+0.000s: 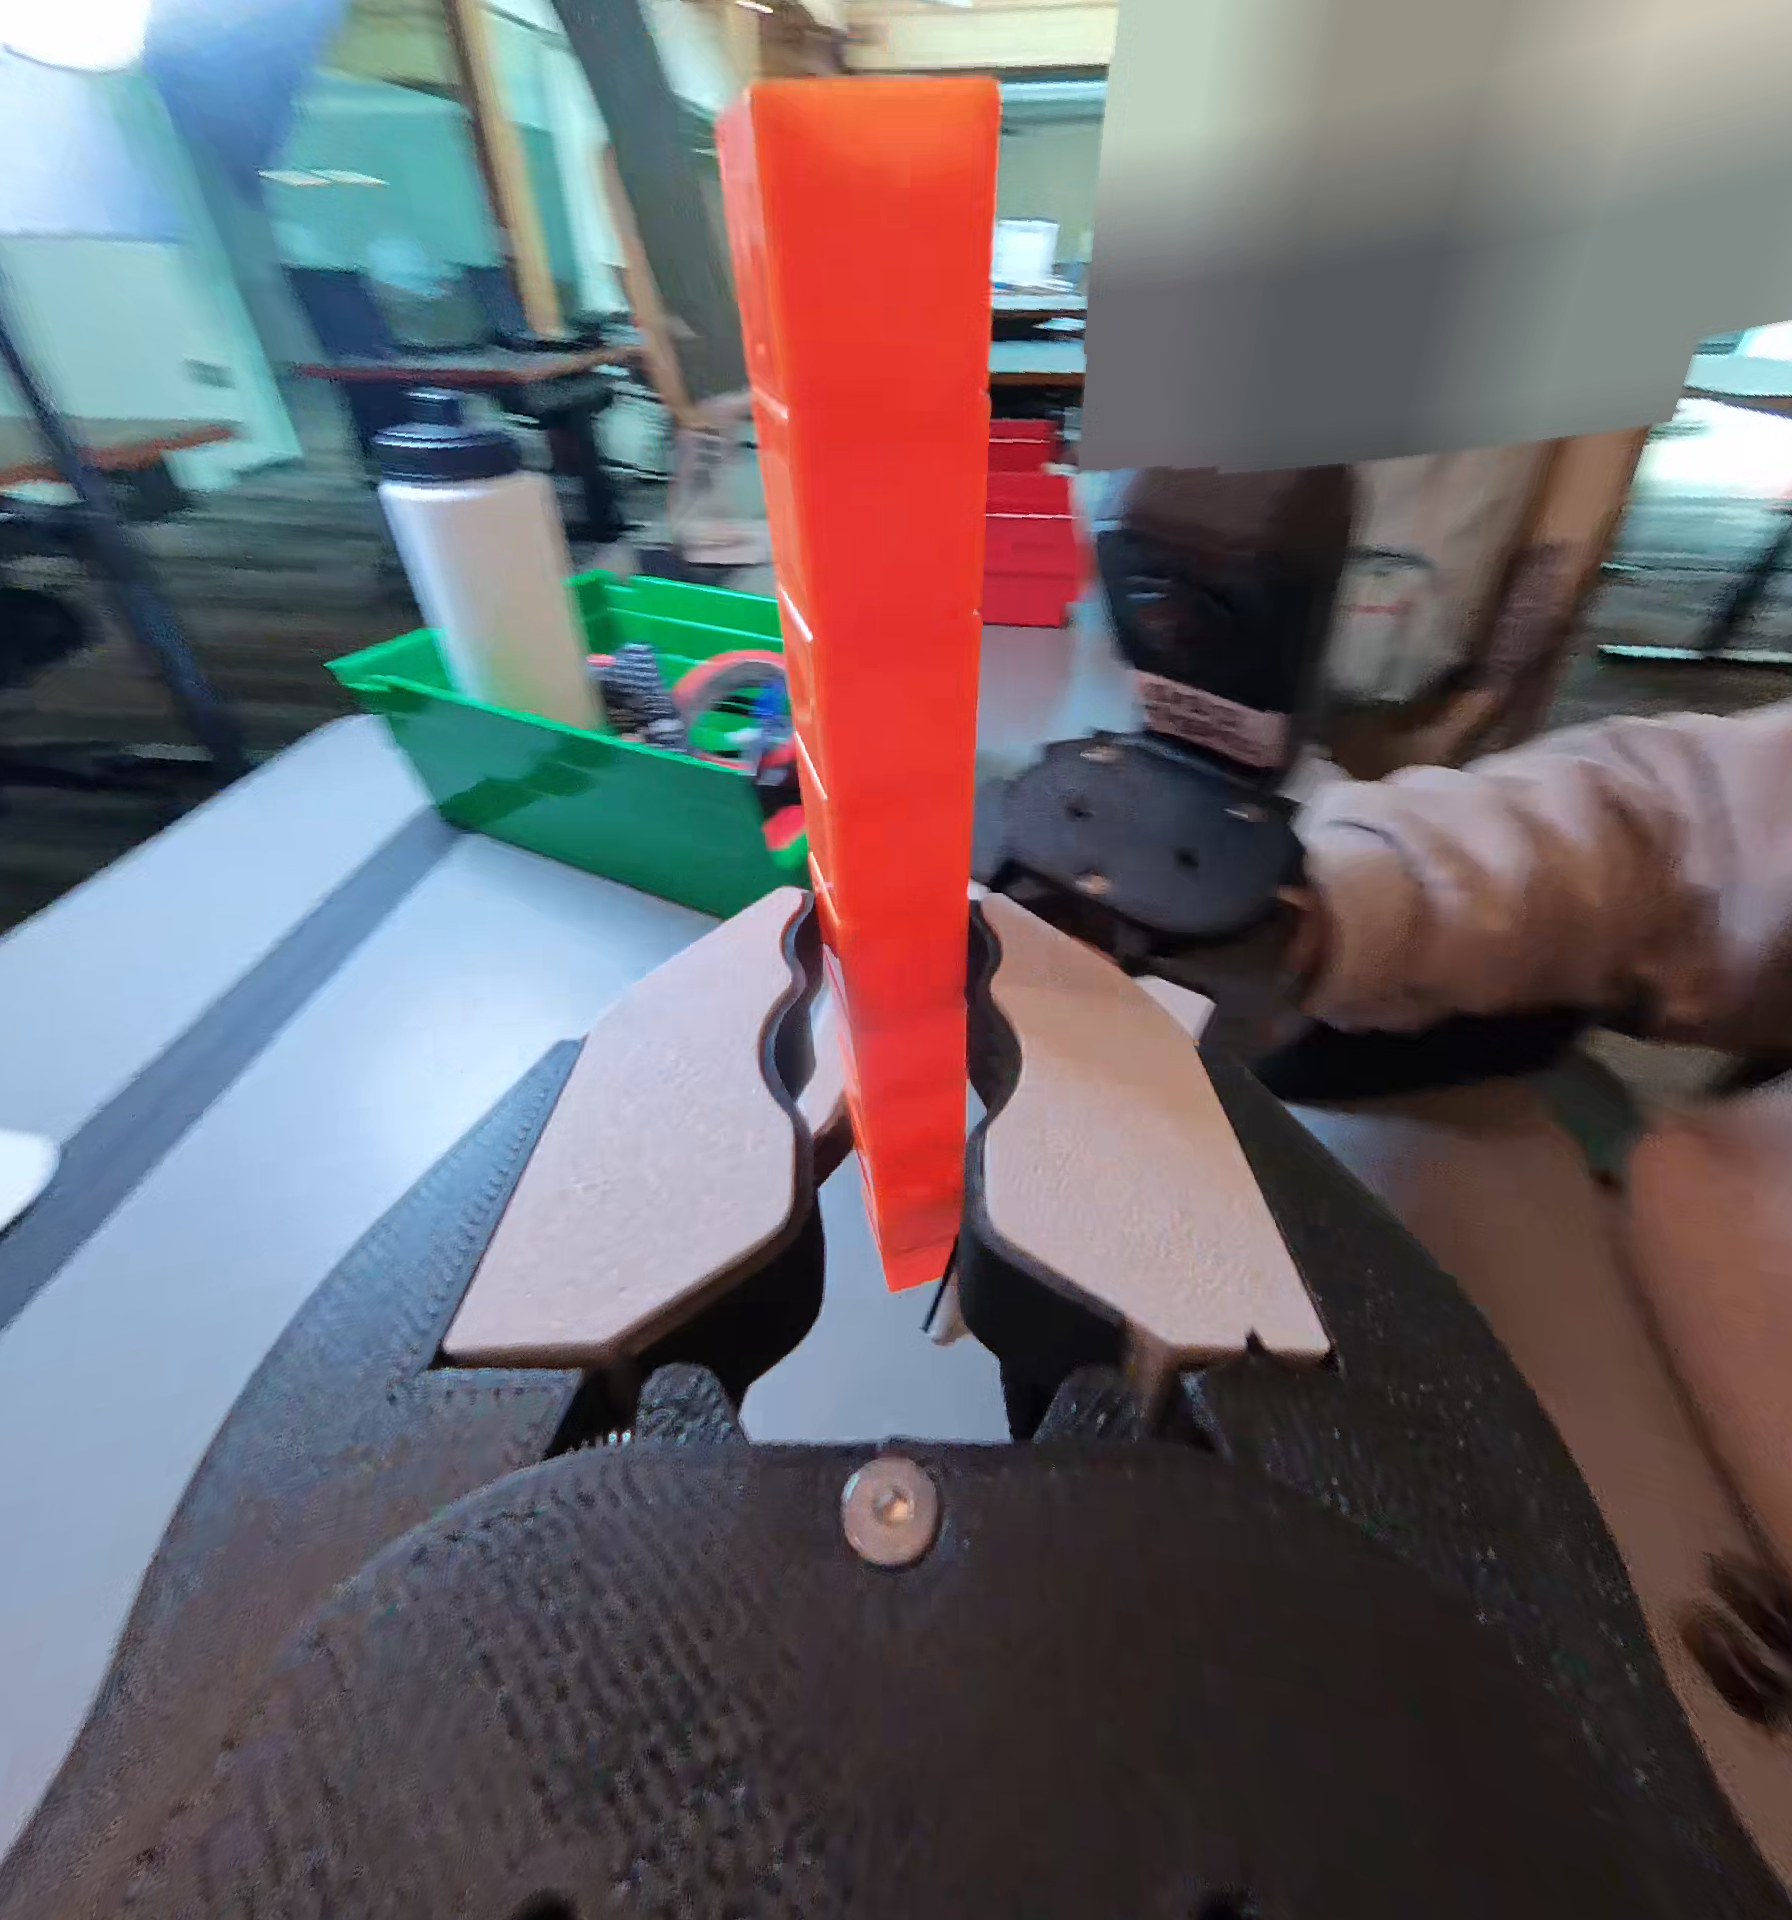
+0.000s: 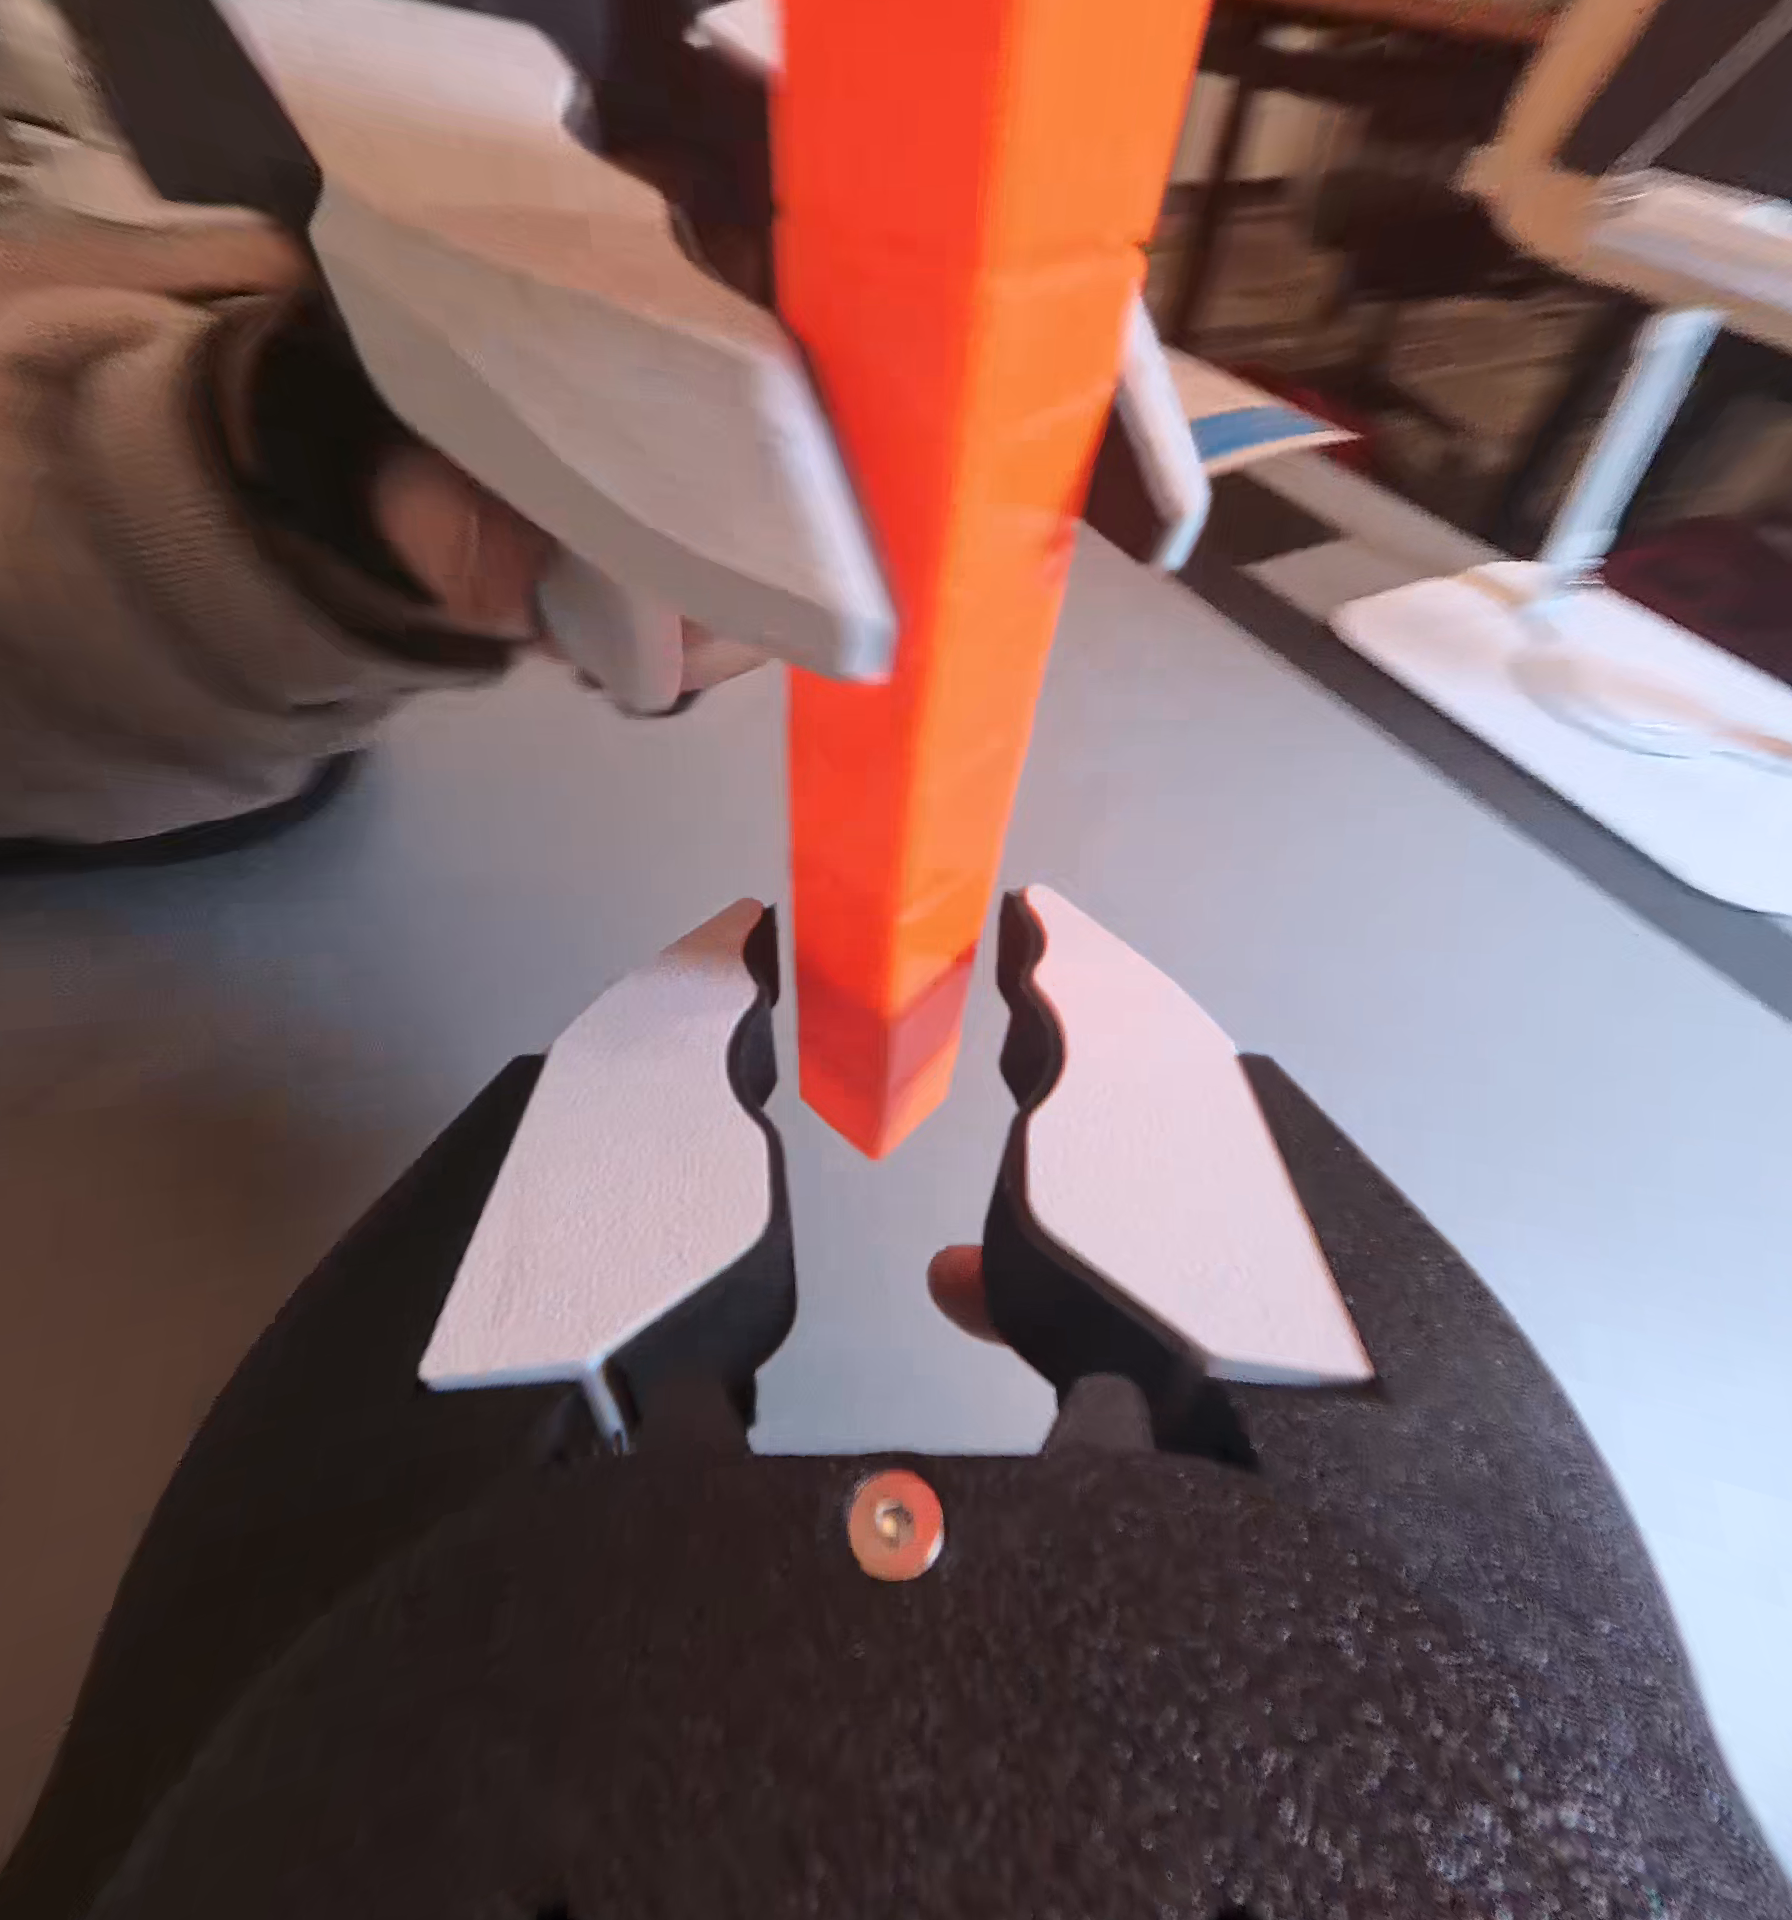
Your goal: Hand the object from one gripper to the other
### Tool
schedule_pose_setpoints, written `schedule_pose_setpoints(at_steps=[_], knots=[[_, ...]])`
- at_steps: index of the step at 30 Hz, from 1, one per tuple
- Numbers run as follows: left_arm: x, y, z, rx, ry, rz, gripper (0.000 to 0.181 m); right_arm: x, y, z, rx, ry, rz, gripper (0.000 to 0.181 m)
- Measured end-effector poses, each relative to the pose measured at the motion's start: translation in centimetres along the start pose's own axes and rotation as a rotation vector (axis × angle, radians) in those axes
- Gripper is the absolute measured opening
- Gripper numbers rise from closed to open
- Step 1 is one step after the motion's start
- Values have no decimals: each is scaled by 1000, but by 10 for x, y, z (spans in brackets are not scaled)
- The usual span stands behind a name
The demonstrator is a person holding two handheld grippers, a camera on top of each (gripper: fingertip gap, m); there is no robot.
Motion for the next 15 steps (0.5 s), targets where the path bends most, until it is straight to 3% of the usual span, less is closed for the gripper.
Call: schedule_pose_setpoints(at_steps=[4, 8, 11, 13, 15], knots=[[-15, -32, 57, 462, 75, 102, 23, -7, -29, -56, -533, 15, 105, 50], [-17, -45, 89, 703, 65, 137, 22, -18, -56, -92, -880, 90, 202, 51], [-9, -39, 104, 784, 69, 108, 22, -21, -59, -113, -1022, 117, 199, 48], [-4, -36, 111, 825, 66, 89, 22, -23, -63, -123, -1081, 112, 199, 31], [-4, -36, 114, 852, 55, 99, 22, -24, -65, -128, -1095, 107, 210, 26]])
Point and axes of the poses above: each gripper's, where its closed fingertips meet, y out along the fingers, x out of its underside, z = x × y across the jaws, the point moved 1 cm from there along -y, back along the fingers, and after that the axes turned 7 degrees about -z, right-handed, at the moved point
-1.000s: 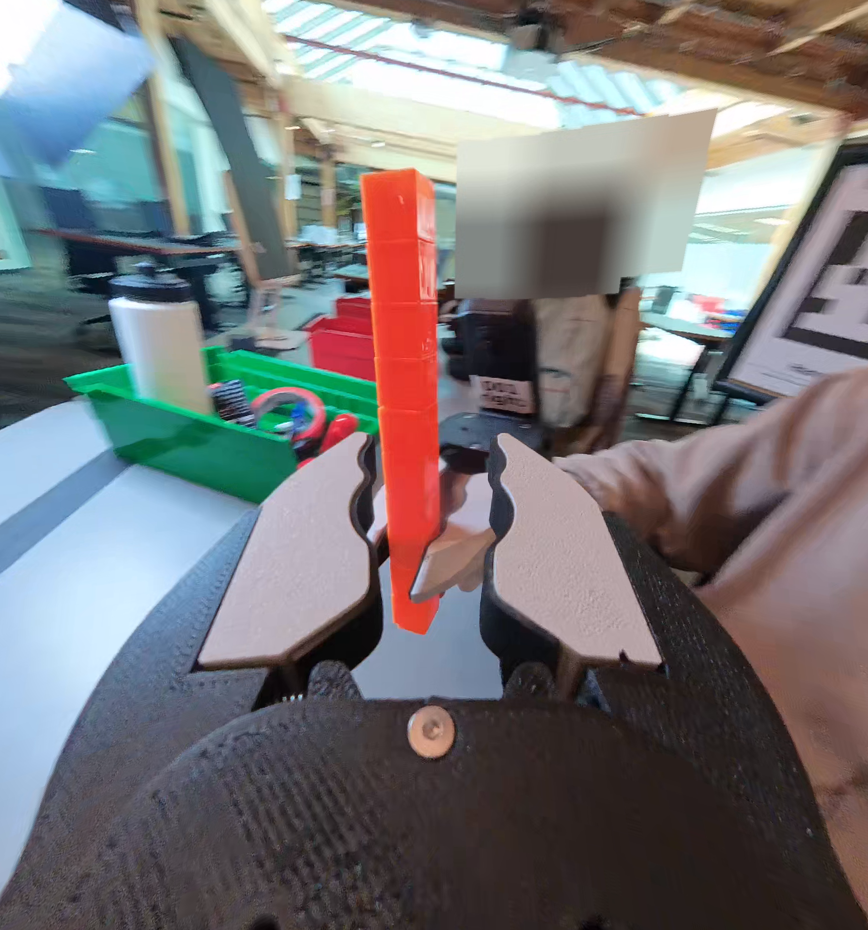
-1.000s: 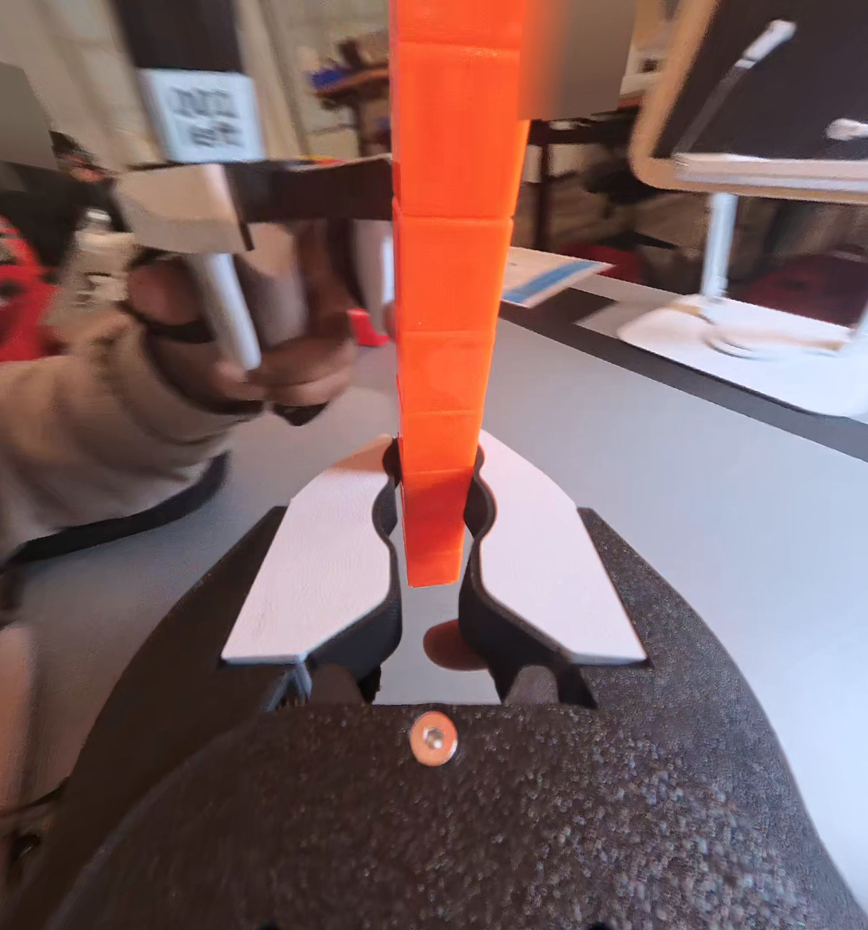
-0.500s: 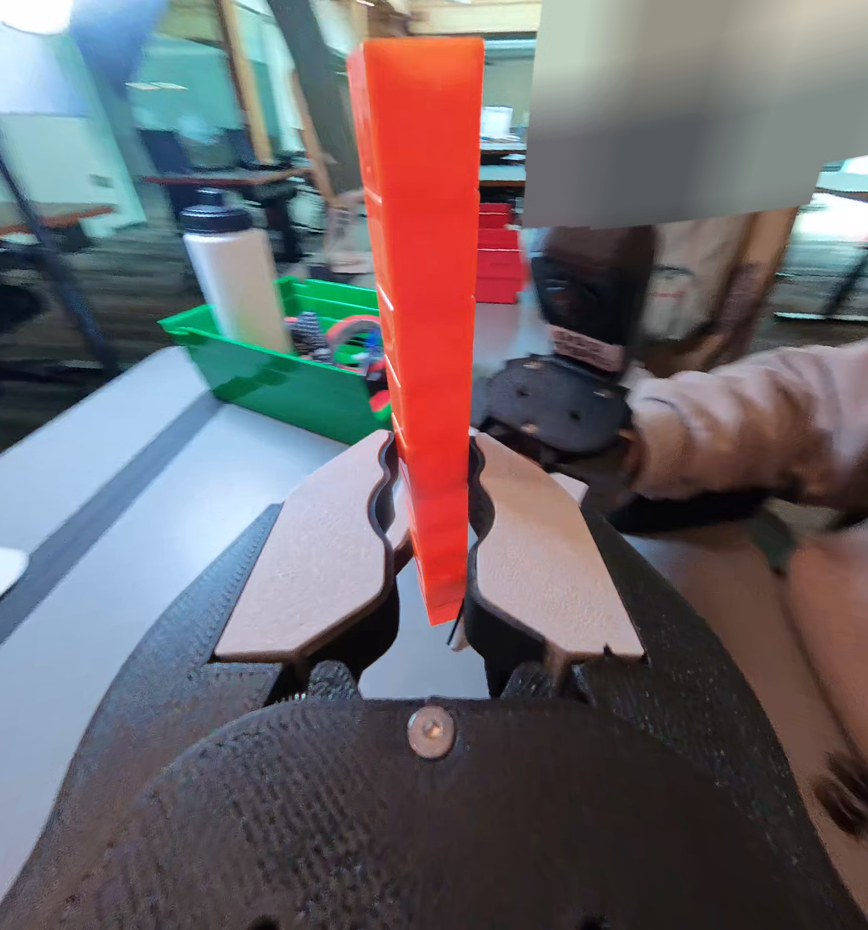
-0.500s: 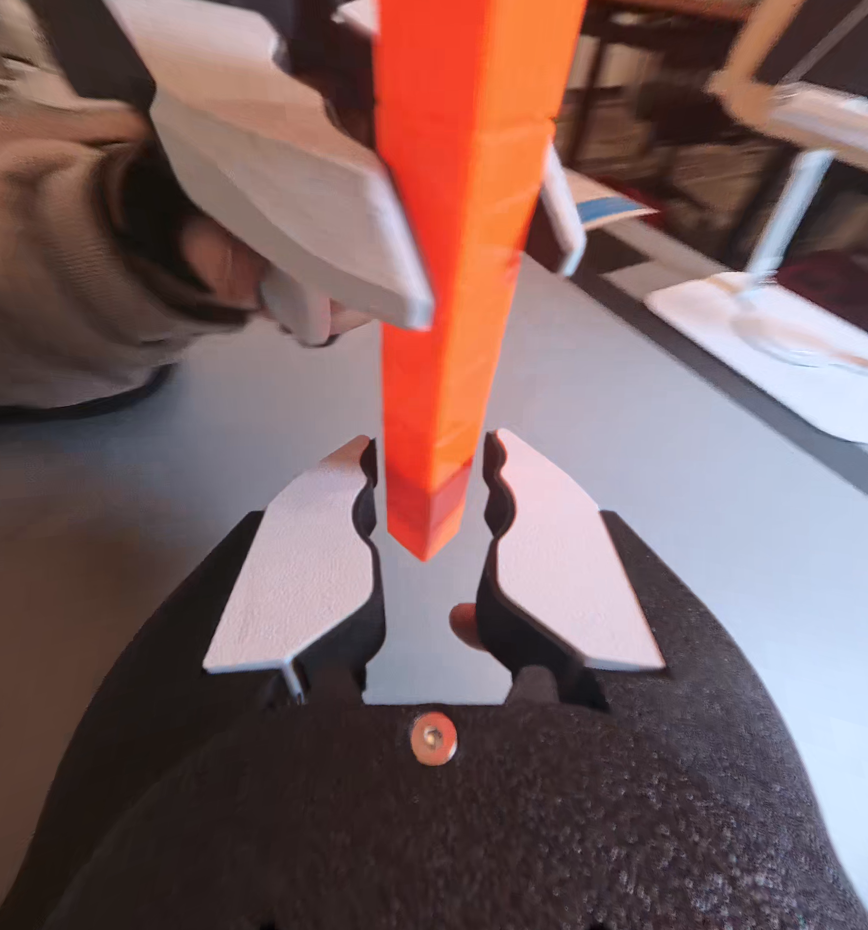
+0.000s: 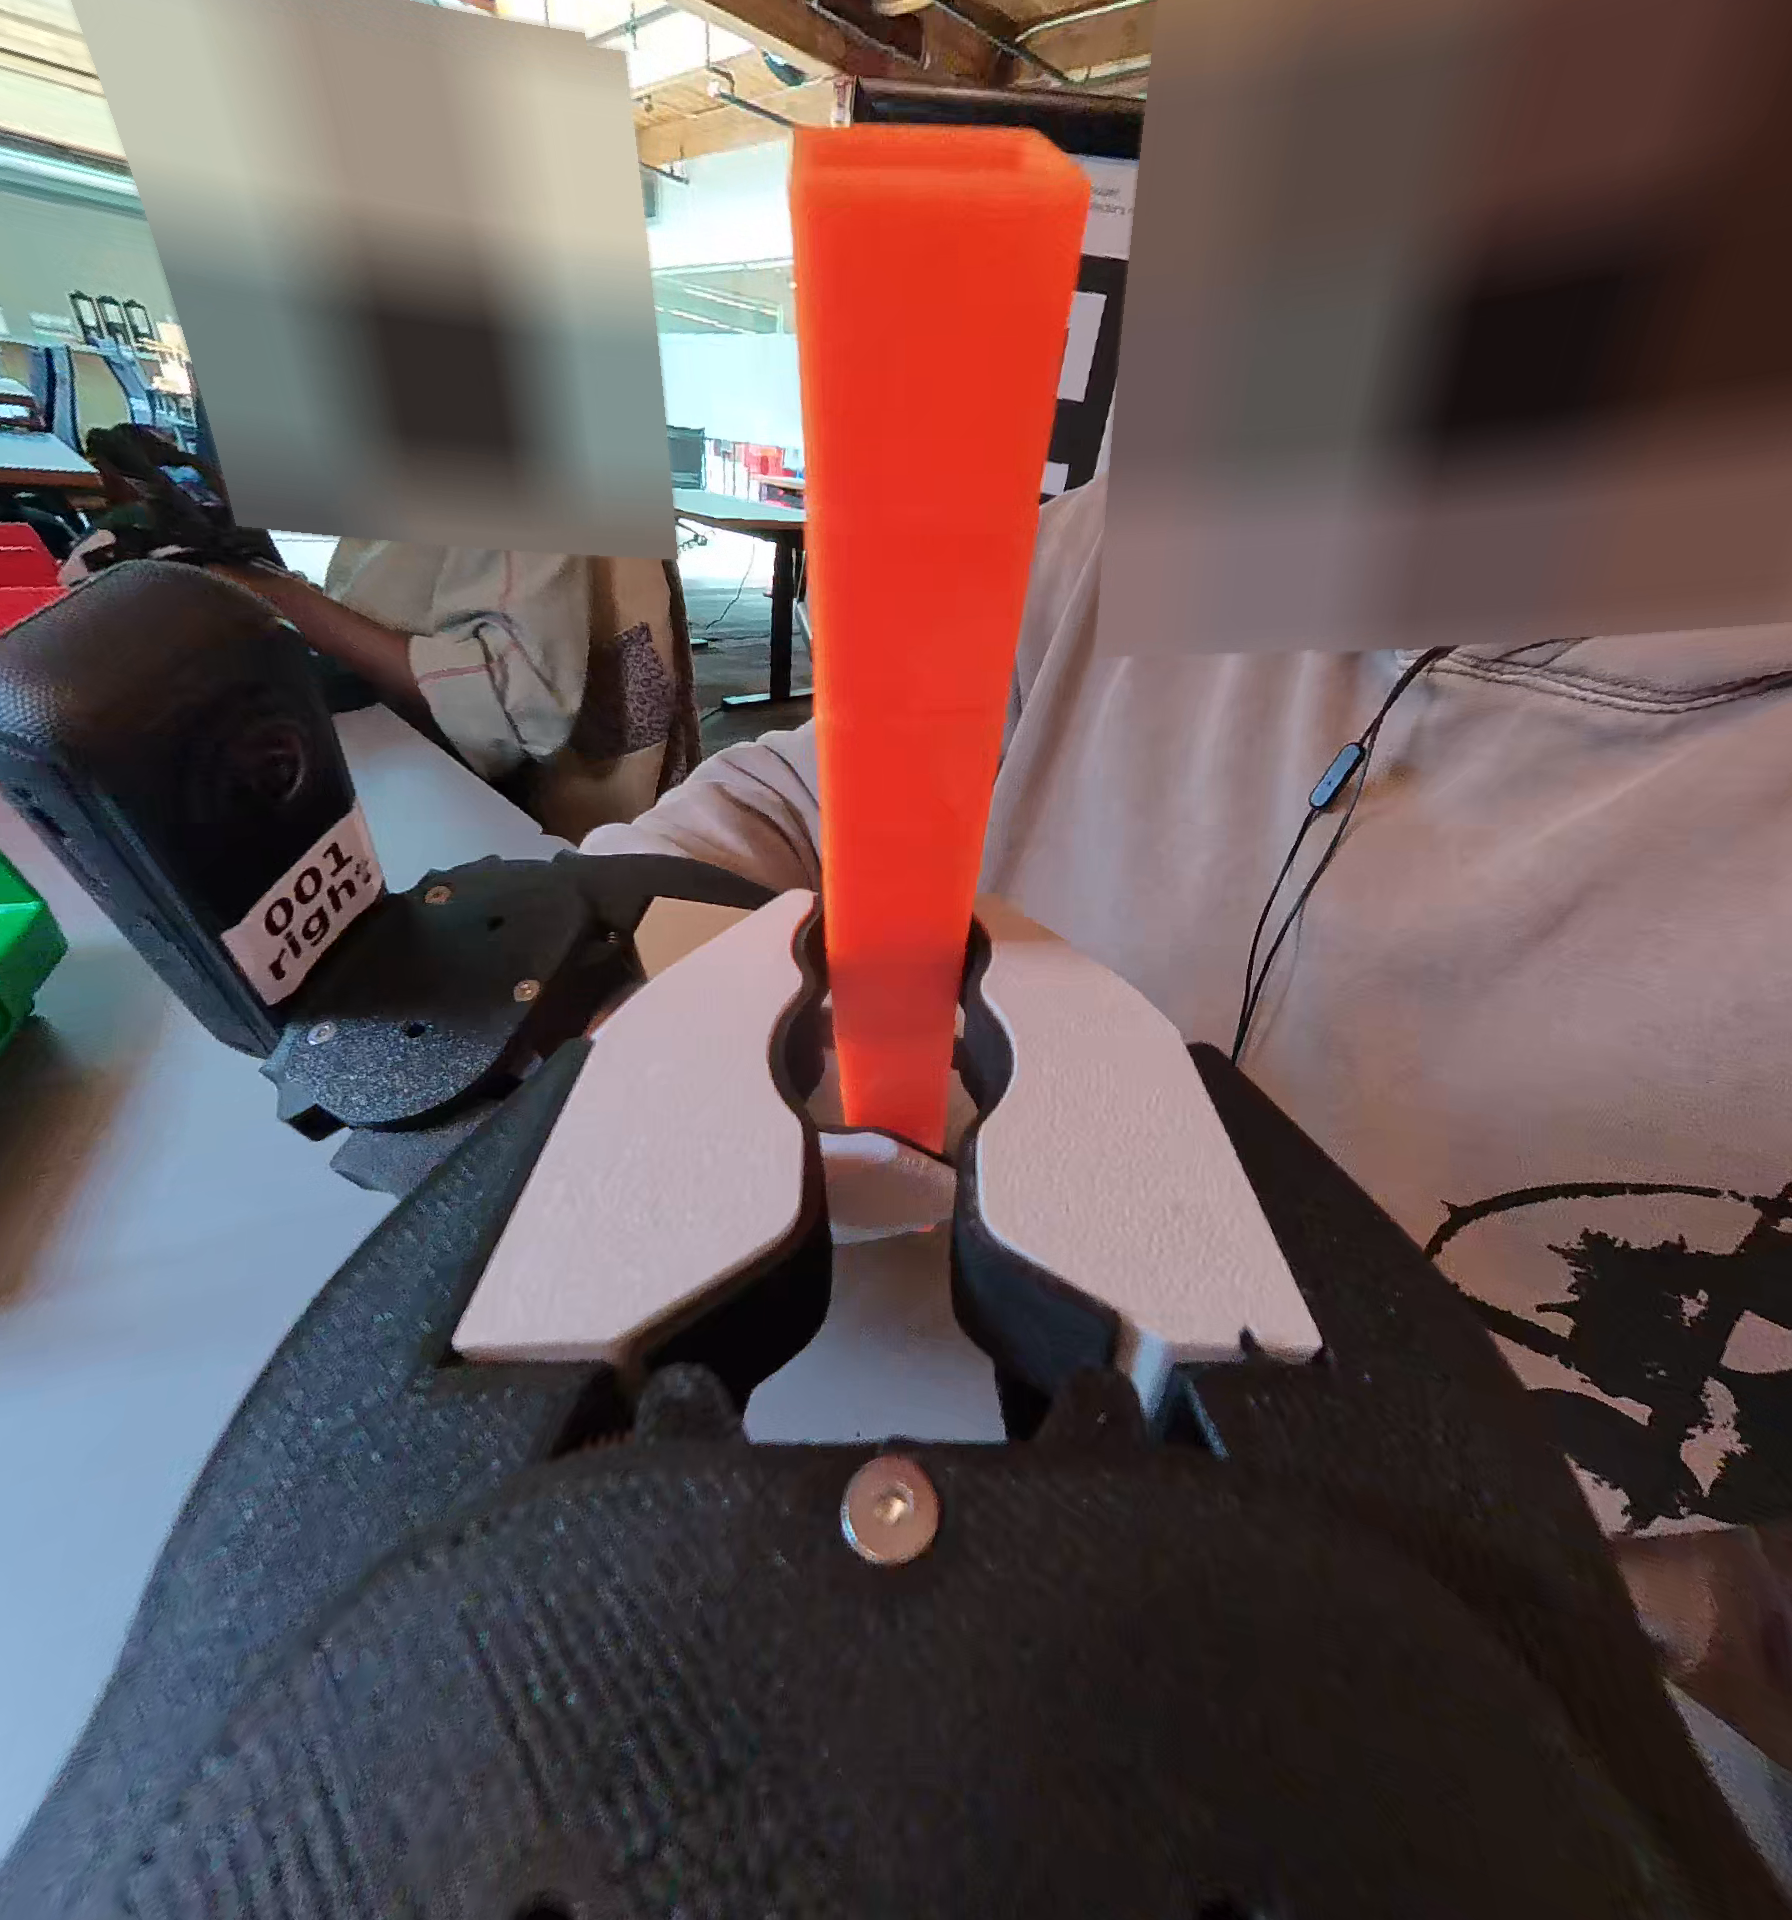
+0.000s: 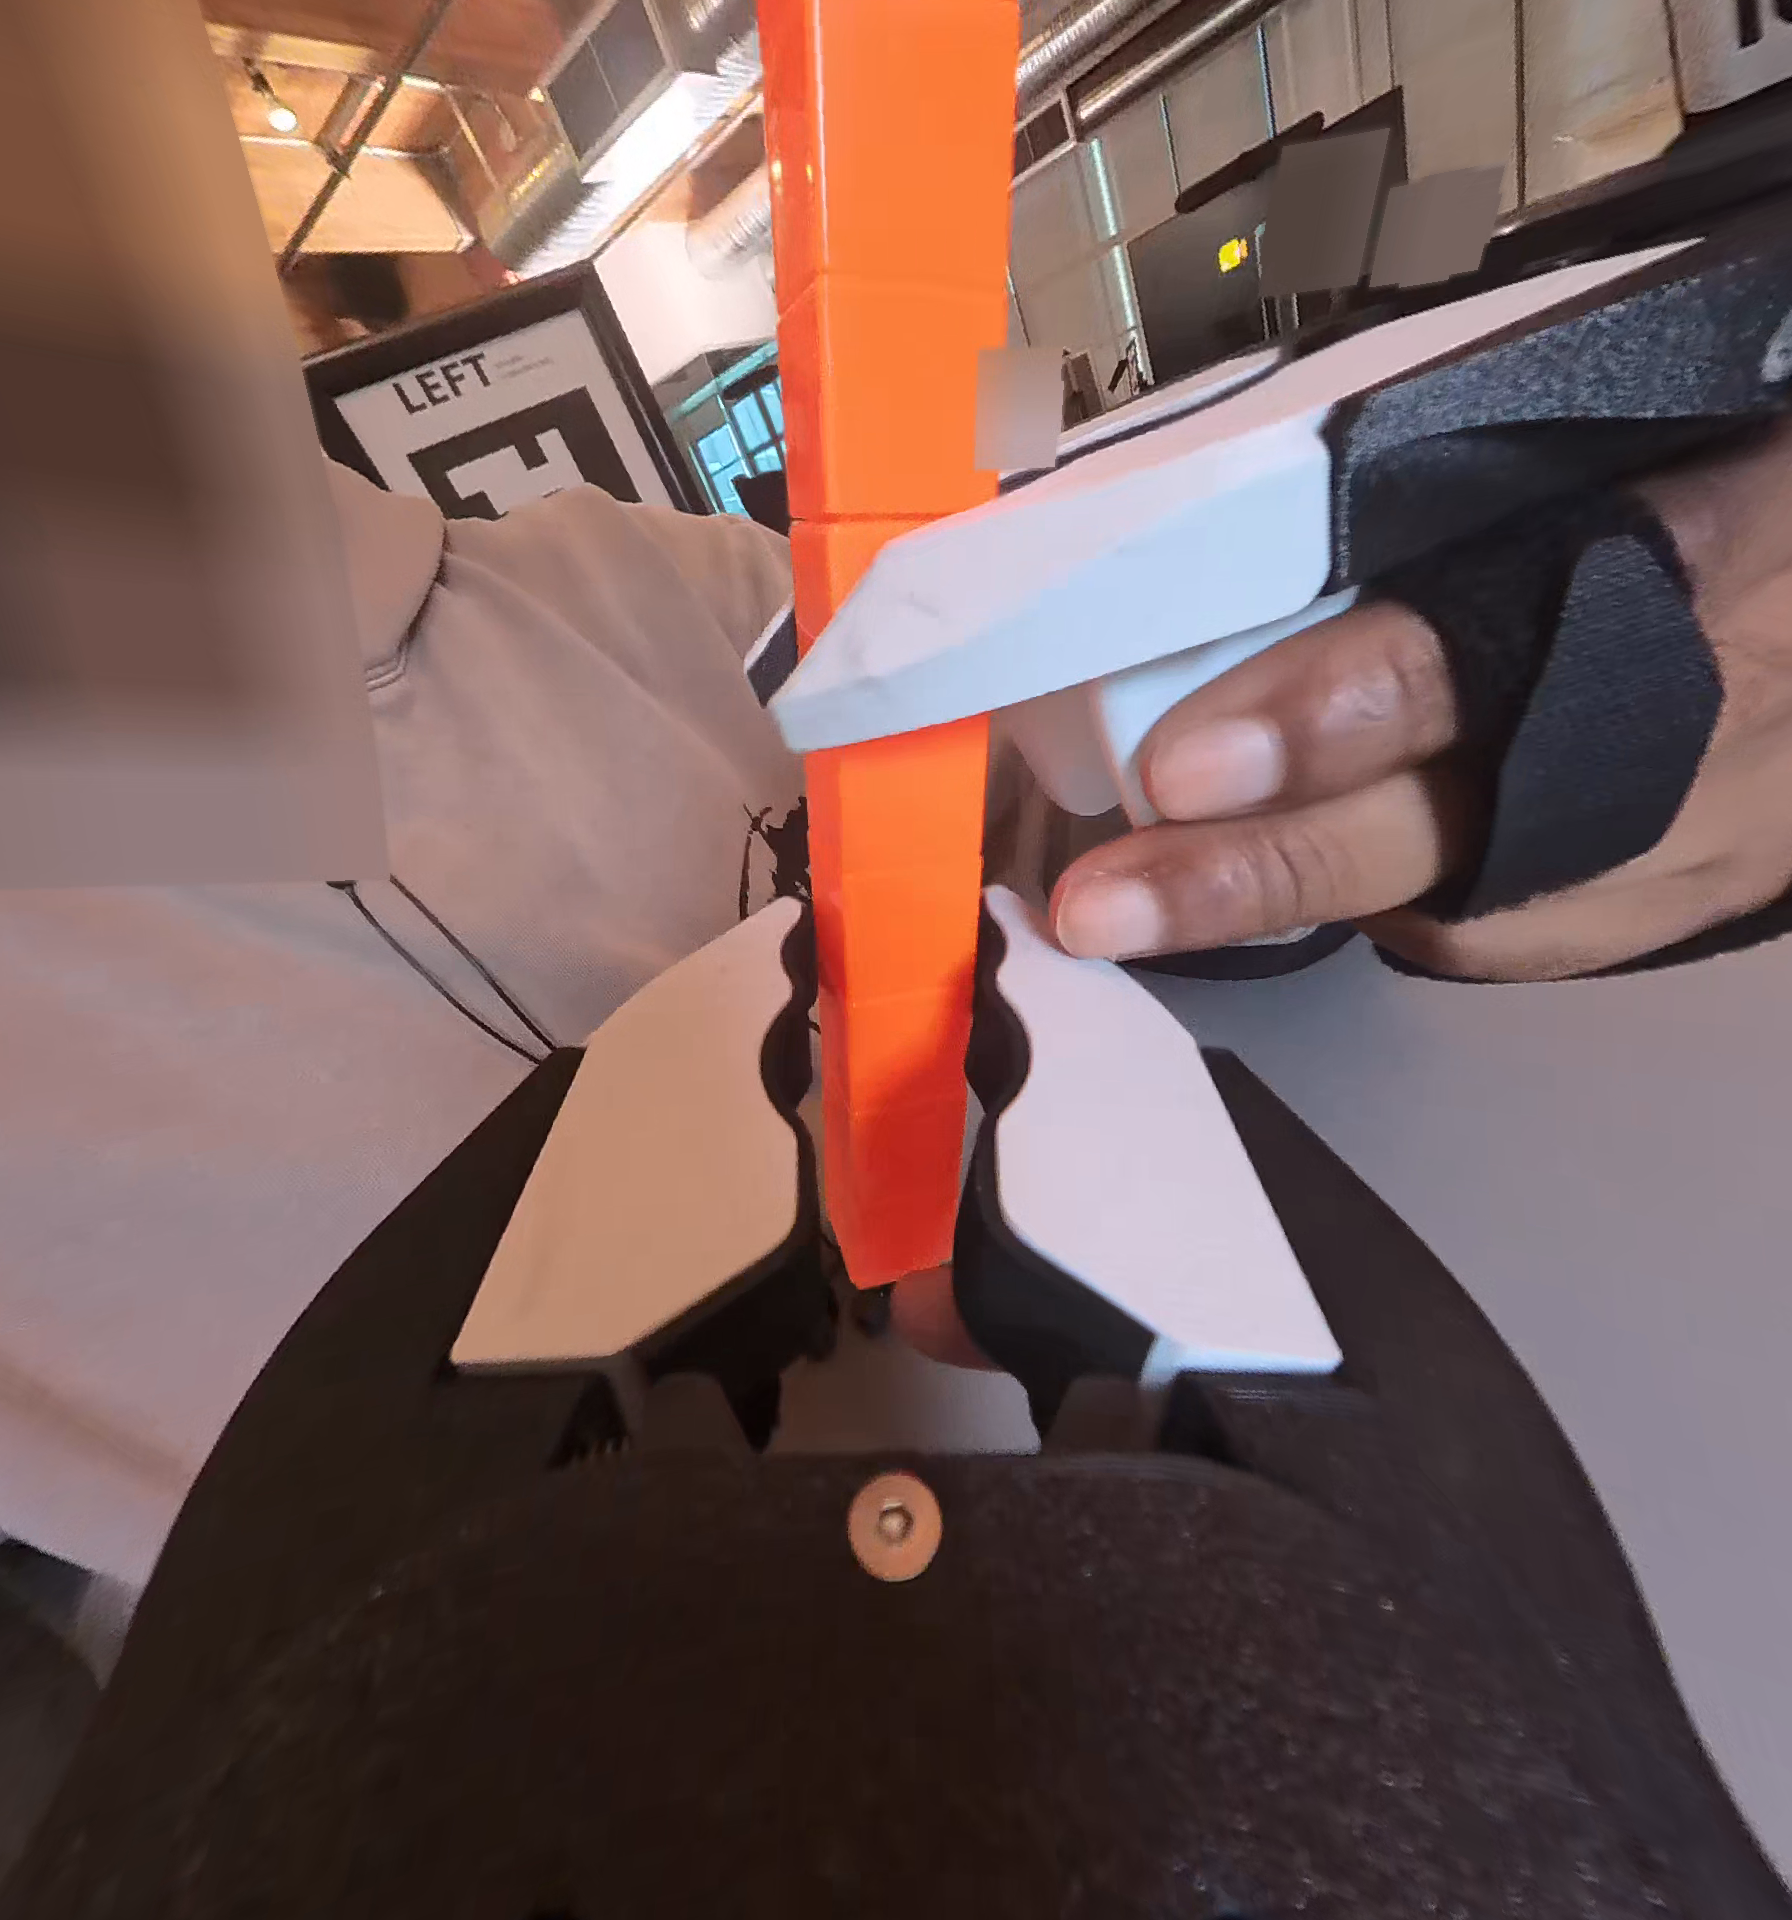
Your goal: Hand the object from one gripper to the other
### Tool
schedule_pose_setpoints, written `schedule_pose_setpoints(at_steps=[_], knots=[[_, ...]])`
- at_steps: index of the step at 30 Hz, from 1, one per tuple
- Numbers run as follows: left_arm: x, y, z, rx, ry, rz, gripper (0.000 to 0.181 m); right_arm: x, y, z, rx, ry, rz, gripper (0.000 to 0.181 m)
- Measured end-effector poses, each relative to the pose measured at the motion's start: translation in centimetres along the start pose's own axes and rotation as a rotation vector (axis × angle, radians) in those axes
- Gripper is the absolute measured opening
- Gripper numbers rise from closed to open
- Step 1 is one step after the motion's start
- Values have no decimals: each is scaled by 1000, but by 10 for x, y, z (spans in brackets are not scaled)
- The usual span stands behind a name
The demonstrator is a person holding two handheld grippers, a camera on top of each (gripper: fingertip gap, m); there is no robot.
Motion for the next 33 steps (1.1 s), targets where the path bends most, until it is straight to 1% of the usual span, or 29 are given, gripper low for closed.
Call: schedule_pose_setpoints(at_steps=[2, 4, 6, 8, 9, 10, 12, 15, 18, 19, 21, 22, 24, 26, 29, 31, 33], knots=[[-3, -2, -5, -44, 4, 20, 22, -3, -3, 3, 38, -2, 12, 26], [-9, -13, -23, -189, 2, 57, 27, -13, -17, 15, 155, -16, 67, 26], [-16, -32, -47, -383, -28, 104, 31, -27, -42, 38, 392, -56, 154, 25], [-18, -50, -65, -540, -57, 123, 34, -31, -70, 59, 662, -108, 169, 25], [-18, -56, -71, -596, -66, 134, 34, -32, -84, 68, 798, -133, 171, 25], [-18, -60, -77, -646, -71, 145, 39, -31, -93, 75, 901, -150, 158, 25], [-14, -61, -85, -708, -75, 143, 40, -30, -101, 82, 1024, -181, 134, 25], [-10, -60, -92, -766, -77, 146, 33, -27, -105, 89, 1160, -219, 101, 25], [-1, -64, -101, -836, -109, 100, 35, -28, -111, 93, 1301, -266, 57, 24], [1, -63, -101, -834, -110, 101, 35, -27, -111, 95, 1343, -271, 34, 24], [2, -60, -101, -842, -104, 100, 32, -22, -108, 99, 1364, -261, 2, 24], [4, -59, -102, -856, -87, 75, 28, -20, -106, 100, 1365, -255, -2, 24], [9, -57, -101, -886, -32, -20, 28, -14, -100, 103, 1322, -255, -45, 25], [15, -59, -102, -947, 45, -158, 28, -7, -96, 106, 1255, -243, -117, 36], [26, -81, -107, -1107, 199, -417, 28, -5, -102, 102, 1207, -223, -154, 53], [33, -102, -110, -1231, 327, -600, 28, -17, -111, 91, 1210, -267, -112, 65], [39, -119, -113, -1330, 450, -782, 28, -33, -117, 77, 1217, -302, -54, 59]])
Point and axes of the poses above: each gripper's, where its closed fingertips meet, y out along the fingers, x out of its underside, z = x × y across the jaws, the point moved 1 cm from there along -y, back along the fingers, and after that the axes turned 7 degrees about -z, right-handed, at the moved point
